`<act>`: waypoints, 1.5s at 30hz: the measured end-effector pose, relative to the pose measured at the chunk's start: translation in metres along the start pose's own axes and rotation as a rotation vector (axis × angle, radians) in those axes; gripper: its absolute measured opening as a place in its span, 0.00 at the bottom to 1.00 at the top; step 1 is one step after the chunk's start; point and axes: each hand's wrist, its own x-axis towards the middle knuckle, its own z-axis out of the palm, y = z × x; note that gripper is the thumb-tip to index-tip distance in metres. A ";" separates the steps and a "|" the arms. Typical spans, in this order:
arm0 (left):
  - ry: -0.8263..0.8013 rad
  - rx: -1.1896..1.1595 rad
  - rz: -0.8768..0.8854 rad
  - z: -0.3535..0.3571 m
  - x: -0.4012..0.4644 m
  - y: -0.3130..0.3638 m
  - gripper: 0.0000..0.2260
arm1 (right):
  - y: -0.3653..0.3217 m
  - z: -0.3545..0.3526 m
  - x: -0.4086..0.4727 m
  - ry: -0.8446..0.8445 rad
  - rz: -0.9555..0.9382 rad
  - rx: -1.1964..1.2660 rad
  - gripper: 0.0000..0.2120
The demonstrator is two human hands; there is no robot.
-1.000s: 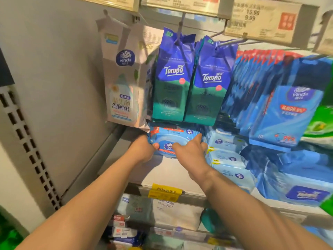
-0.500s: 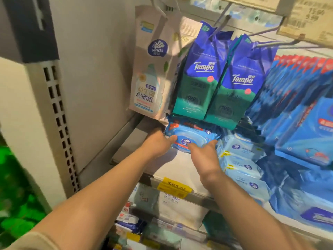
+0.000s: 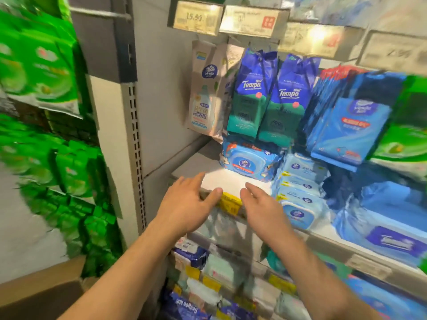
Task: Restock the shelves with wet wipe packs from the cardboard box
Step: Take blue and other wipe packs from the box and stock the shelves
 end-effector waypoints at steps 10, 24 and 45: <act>-0.086 0.162 -0.285 0.016 -0.203 -0.009 0.45 | 0.063 0.031 -0.154 -0.318 -0.197 -0.130 0.31; 0.025 0.157 -0.772 -0.062 -0.363 -0.124 0.40 | 0.010 0.150 -0.216 -0.597 -0.326 -0.080 0.40; -0.037 -0.209 -1.022 -0.108 -0.454 -0.391 0.33 | -0.139 0.427 -0.237 -0.939 -0.432 -0.419 0.31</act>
